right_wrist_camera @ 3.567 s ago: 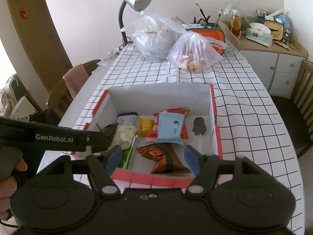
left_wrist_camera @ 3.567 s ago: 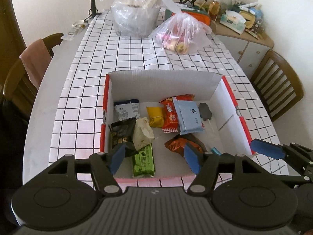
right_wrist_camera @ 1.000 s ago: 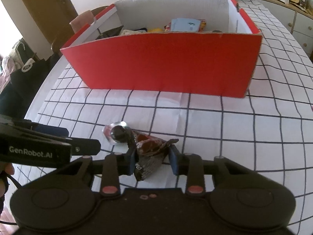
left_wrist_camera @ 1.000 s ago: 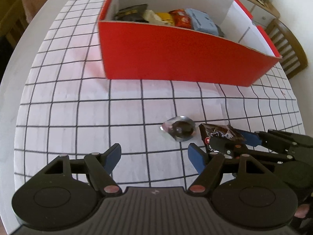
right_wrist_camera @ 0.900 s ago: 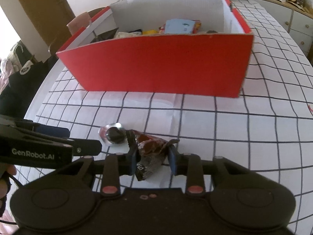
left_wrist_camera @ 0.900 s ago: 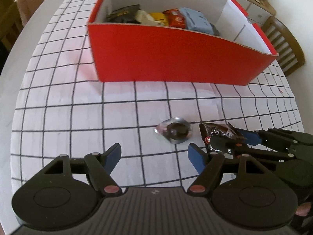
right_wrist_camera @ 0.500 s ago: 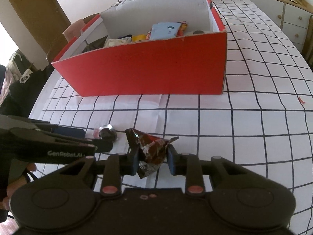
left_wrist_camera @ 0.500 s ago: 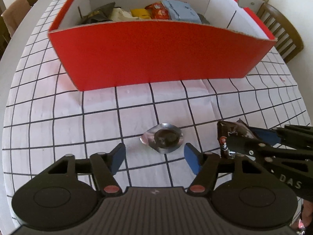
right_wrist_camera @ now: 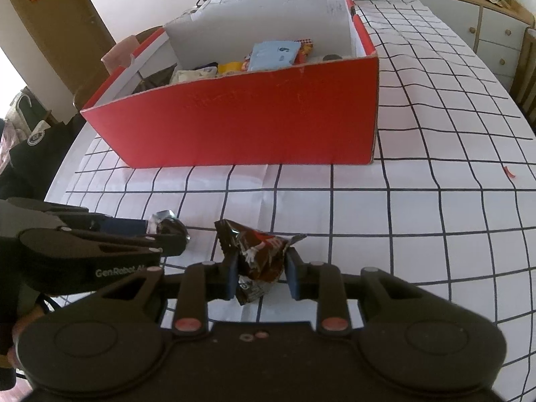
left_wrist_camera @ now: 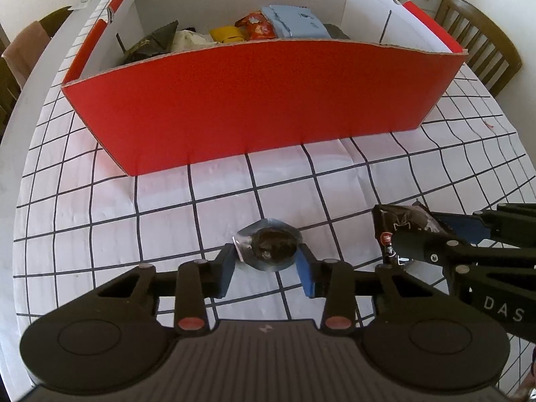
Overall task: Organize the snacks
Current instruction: 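Carry both held snacks over the red box and lower them inside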
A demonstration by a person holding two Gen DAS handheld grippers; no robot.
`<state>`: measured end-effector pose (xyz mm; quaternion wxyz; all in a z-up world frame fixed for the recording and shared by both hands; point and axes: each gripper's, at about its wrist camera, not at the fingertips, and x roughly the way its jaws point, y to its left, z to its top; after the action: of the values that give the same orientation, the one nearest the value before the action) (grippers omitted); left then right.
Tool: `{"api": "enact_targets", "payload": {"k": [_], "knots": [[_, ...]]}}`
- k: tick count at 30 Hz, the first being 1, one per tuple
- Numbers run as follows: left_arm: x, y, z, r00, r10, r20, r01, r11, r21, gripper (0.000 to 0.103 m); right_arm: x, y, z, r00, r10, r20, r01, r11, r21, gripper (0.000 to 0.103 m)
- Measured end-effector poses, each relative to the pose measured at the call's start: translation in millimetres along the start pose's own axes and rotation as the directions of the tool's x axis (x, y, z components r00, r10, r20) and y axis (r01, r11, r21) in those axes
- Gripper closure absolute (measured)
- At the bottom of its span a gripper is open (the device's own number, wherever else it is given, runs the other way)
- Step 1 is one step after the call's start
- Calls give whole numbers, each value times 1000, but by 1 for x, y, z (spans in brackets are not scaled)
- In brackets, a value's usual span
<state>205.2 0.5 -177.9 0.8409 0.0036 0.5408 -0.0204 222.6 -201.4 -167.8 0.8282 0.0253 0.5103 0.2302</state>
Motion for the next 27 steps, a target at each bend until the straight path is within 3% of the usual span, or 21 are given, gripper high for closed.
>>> {"api": "enact_targets", "payload": {"k": [14,27], "knots": [[-22,19,-15,999,-47,-16,45,993,-107,68,-27,9,-11,999,16,39,-17,1000,13,78],[-95,21,-37,993,-78,94,88,991,-103,68,-87,30,-22,989,36,145,-39,999,16,79]]}}
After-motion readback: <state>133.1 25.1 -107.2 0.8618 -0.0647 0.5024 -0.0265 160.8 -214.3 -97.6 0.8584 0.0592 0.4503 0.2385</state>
